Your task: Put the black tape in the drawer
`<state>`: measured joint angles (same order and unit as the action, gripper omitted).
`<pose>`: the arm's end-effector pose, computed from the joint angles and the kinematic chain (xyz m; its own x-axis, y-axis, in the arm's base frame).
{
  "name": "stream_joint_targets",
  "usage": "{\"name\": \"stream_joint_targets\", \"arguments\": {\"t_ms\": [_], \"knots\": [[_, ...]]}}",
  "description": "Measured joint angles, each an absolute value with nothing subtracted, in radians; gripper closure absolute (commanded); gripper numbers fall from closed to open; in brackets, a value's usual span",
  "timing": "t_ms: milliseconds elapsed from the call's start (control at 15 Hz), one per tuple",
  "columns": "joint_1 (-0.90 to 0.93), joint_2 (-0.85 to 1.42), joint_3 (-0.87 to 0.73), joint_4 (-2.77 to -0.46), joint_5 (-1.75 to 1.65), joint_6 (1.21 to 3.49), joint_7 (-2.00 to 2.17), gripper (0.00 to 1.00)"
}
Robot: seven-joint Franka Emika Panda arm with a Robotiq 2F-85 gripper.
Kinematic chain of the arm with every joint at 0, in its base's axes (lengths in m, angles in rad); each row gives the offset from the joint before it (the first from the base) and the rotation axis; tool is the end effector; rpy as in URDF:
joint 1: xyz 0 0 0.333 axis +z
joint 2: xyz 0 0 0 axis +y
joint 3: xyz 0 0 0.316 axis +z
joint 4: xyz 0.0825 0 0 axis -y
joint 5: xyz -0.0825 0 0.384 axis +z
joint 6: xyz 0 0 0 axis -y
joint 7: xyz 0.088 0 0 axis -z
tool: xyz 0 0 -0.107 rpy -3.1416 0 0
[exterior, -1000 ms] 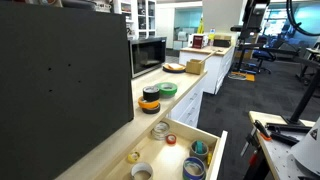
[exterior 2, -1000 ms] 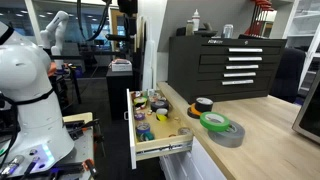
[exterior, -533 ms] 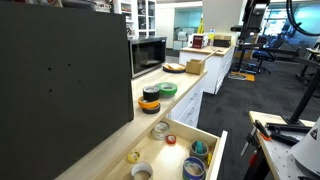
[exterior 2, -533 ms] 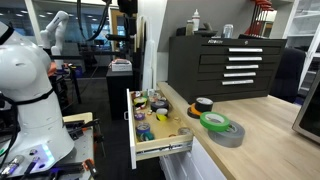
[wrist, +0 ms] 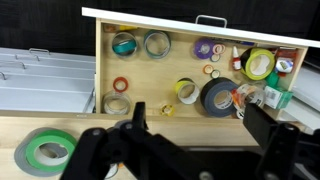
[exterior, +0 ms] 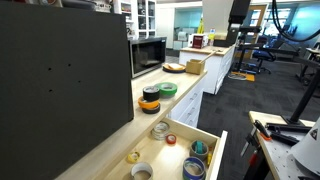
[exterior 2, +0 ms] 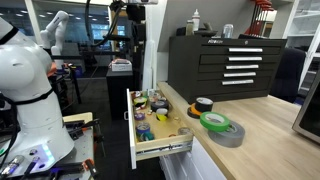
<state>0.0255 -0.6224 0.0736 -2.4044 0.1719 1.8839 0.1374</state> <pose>0.3713 0.0535 0.5404 0.9918 -0.0997 0.0802 -0.0881 -0.9866 -0.1371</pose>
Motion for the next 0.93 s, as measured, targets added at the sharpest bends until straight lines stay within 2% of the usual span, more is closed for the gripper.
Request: {"name": "stream_joint_targets", "arguments": {"t_ms": [467, 933], "knots": [[-0.004, -0.344, 0.071, -2.343, 0.019, 2.085, 0.136, 0.0], [-0.012, -0.028, 0.019, -2.154, -0.026, 2.123, -0.006, 0.0]]}}
